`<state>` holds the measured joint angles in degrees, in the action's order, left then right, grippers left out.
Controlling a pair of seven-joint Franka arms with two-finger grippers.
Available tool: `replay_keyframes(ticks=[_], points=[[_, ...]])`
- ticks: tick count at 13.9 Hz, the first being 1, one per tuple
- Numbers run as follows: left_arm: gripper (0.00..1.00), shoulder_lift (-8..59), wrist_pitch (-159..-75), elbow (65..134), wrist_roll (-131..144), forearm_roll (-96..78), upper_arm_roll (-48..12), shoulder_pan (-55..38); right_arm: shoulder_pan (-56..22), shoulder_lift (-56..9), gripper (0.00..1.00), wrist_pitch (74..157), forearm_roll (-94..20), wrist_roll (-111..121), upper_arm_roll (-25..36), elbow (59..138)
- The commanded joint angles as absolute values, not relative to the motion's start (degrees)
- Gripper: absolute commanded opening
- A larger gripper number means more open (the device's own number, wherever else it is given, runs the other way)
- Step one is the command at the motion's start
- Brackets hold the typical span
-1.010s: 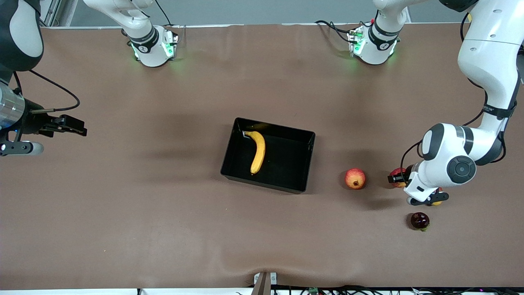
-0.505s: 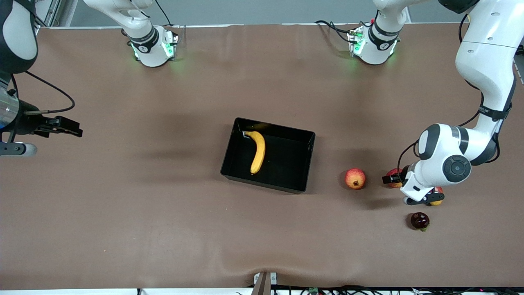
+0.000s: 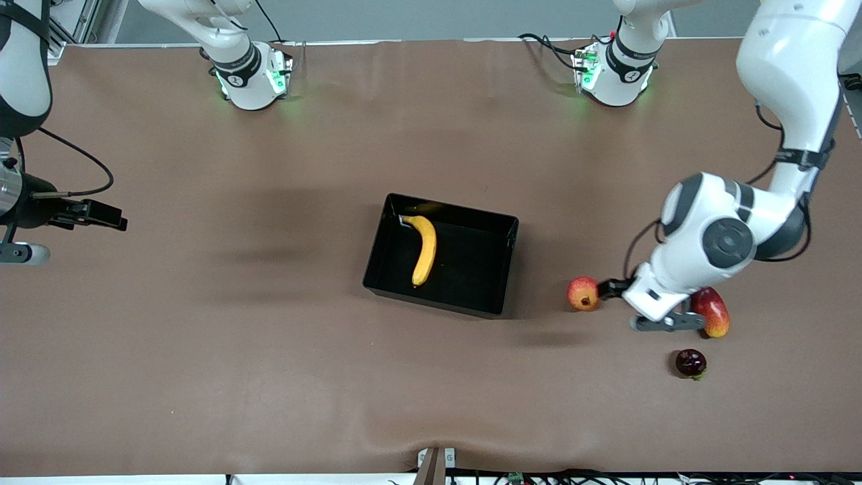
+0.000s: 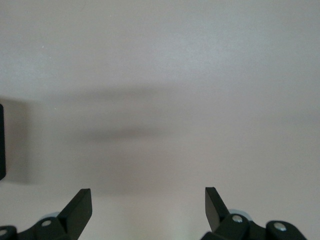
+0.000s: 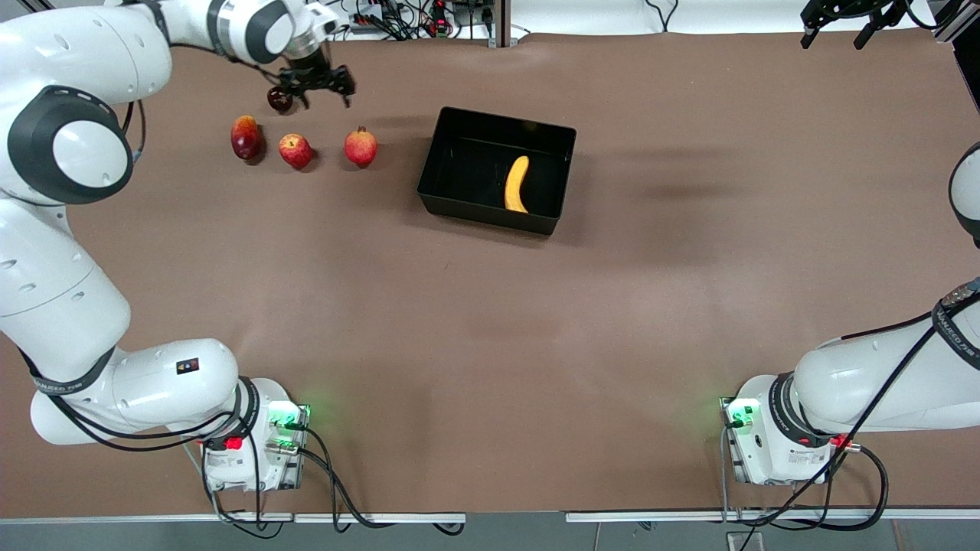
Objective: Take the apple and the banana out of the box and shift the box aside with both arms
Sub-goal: 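Move the left gripper back into the tray over the banana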
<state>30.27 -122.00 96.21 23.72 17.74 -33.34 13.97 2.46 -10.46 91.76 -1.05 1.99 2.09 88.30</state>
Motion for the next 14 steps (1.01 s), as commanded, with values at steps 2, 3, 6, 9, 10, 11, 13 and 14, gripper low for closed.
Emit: replay_keyframes(ticks=[2, 3, 6, 9, 10, 11, 13, 14], points=[[1.00, 29.71, -119.71, 93.87, 30.64, 18.98, -36.39, 7.24, 3.87, -10.90, 1.00, 93.43, -1.32, 2.99, 1.41, 89.21], [1.00, 30.14, -119.01, 92.65, 34.94, 19.07, -36.30, 3.20, 3.87, -10.99, 1.00, 93.69, -1.32, 2.99, 1.41, 89.30], [1.00, 33.48, -118.48, 87.56, 47.16, 18.98, -35.86, -5.51, 3.87, -11.16, 1.00, 94.04, -1.32, 2.99, 1.41, 89.30], [1.00, 38.65, -118.48, 82.02, 60.33, 18.90, -34.81, -12.89, 3.95, -11.69, 1.00, 94.04, -1.32, 2.99, 1.32, 89.38], [1.00, 40.15, -118.48, 79.83, 64.38, 18.81, -32.63, -16.57, 3.96, -11.78, 1.00, 94.22, -1.67, 2.99, 1.32, 89.91], [1.00, 41.38, -118.48, 77.80, 66.69, 18.63, -29.39, -20.61, 4.04, -11.69, 1.00, 95.09, -2.80, 2.99, 1.41, 90.61], [1.00, 43.50, -119.17, 75.24, 70.73, 18.28, -21.92, -28.61, 4.83, -11.69, 1.00, 96.23, -4.83, 2.99, 1.41, 92.28], [1.00, 44.64, -119.70, 74.36, 72.67, 18.19, -19.62, -31.26, 4.83, -11.69, 1.00, 97.02, -5.36, 2.99, 1.41, 92.98]])
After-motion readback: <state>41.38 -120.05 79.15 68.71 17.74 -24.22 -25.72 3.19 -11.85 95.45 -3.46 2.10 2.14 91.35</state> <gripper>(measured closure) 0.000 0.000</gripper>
